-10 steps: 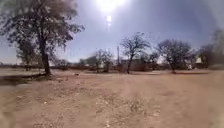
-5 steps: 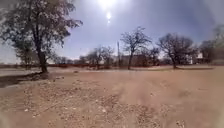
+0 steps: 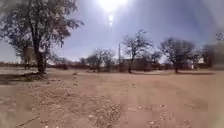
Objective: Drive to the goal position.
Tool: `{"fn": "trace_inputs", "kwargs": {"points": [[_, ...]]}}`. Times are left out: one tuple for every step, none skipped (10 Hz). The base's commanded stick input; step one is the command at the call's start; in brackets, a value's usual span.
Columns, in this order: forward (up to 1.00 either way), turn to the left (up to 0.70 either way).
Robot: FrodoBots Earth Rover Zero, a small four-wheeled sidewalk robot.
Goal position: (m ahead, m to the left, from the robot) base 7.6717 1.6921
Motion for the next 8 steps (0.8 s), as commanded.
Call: {"fn": "trace_inputs", "kwargs": {"points": [[1.0,0.0],[1.0,0.0],[1.0,0.0],[1.0,0.0],[1.0,0.0],[1.0,0.0],[1.0,0.0],[1.0,0.0]]}}
